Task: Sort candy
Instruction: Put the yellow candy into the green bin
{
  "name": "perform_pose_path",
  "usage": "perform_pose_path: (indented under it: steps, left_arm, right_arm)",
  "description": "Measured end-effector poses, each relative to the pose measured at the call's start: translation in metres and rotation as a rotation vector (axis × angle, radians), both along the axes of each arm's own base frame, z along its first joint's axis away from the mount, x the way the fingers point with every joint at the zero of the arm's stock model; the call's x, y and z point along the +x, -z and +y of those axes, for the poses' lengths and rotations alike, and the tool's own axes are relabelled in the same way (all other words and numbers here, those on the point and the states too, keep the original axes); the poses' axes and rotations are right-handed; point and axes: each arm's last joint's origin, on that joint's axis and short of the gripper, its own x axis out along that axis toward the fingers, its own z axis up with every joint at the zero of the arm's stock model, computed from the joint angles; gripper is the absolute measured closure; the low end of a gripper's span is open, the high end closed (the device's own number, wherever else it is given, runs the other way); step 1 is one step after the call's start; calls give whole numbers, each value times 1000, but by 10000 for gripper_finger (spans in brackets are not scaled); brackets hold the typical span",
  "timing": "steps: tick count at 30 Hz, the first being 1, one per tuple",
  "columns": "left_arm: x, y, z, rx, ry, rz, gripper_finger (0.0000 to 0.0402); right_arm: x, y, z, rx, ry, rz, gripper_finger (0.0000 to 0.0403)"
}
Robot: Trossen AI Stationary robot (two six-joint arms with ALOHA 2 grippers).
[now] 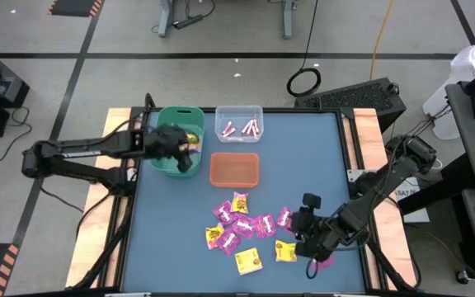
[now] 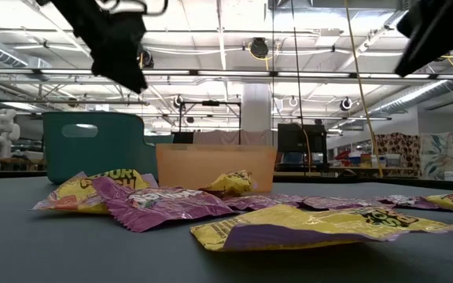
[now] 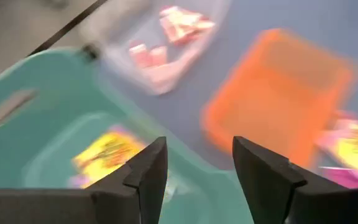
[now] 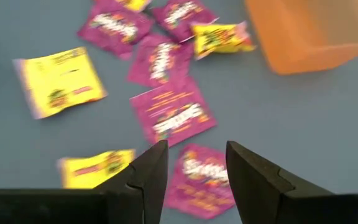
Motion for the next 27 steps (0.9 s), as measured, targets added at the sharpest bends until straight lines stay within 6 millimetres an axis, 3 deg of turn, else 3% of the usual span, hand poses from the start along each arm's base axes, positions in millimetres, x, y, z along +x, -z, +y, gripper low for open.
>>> perform_pose_path:
  steps: [6,12,20,27]
  left_arm:
    - [26,0,-51,44,248,-93,214]
    - [50,13,-91,99,349,-130,214]
    - [73,39,-115,79,379,-119,214]
    - [87,48,-124,75,393,-167,214]
  right_arm:
    - [-6,2,16,110,-1,-10,250]
    - [0,18,36,193,-71,26,250]
    - [-1,57,67,205,-171,128,250]
    - [-6,80,78,194,-163,184,250]
